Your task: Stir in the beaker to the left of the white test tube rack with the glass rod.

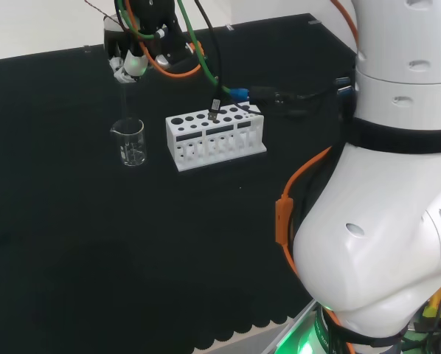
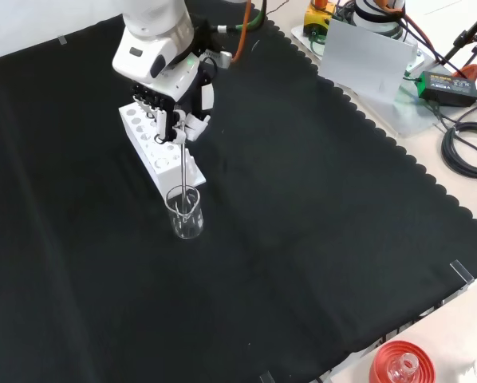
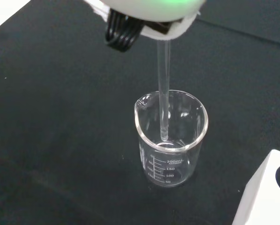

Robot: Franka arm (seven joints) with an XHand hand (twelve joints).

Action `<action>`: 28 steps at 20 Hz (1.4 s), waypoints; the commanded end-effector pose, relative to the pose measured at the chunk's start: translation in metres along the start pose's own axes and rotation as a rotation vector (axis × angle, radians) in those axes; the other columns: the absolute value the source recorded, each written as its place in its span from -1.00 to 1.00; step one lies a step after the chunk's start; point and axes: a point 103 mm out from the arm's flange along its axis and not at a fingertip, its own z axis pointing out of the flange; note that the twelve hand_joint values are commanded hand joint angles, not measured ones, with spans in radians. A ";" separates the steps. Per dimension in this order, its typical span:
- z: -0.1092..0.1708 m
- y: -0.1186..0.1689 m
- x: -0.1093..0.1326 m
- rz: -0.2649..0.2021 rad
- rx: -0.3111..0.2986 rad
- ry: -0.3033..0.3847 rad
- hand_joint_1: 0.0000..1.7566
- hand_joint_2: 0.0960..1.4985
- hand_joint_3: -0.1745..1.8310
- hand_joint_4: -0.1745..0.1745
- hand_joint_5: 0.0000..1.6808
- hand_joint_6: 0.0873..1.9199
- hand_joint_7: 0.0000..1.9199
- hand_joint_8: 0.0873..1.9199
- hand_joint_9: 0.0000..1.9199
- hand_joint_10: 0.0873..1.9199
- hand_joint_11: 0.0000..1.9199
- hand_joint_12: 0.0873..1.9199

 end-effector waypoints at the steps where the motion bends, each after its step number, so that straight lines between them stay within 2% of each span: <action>1: 0.008 0.025 -0.015 -0.010 0.023 0.028 0.36 -0.16 -0.04 -1.00 0.29 0.04 0.67 -0.17 0.80 -0.35 0.76 -0.09; 10: 0.003 0.028 -0.037 0.023 0.026 0.038 0.36 -0.16 -0.04 -1.00 0.29 0.04 0.67 -0.17 0.80 -0.35 0.76 -0.09; 15: -0.012 0.018 -0.026 0.015 0.020 0.003 0.36 -0.16 -0.04 -1.00 0.29 0.04 0.67 -0.17 0.80 -0.35 0.76 -0.09; 16: -0.002 0.011 -0.033 0.013 0.027 -0.014 0.36 -0.16 -0.04 -1.00 0.29 0.04 0.67 -0.17 0.80 -0.35 0.76 -0.09; 18: -0.002 0.002 -0.029 0.013 0.037 -0.036 0.36 -0.16 -0.04 -1.00 0.29 0.04 0.67 -0.17 0.80 -0.35 0.76 -0.09; 28: -0.003 -0.021 -0.018 -0.002 0.017 -0.027 0.35 -0.16 -0.05 -1.00 0.29 0.05 0.67 -0.17 0.80 -0.35 0.76 -0.09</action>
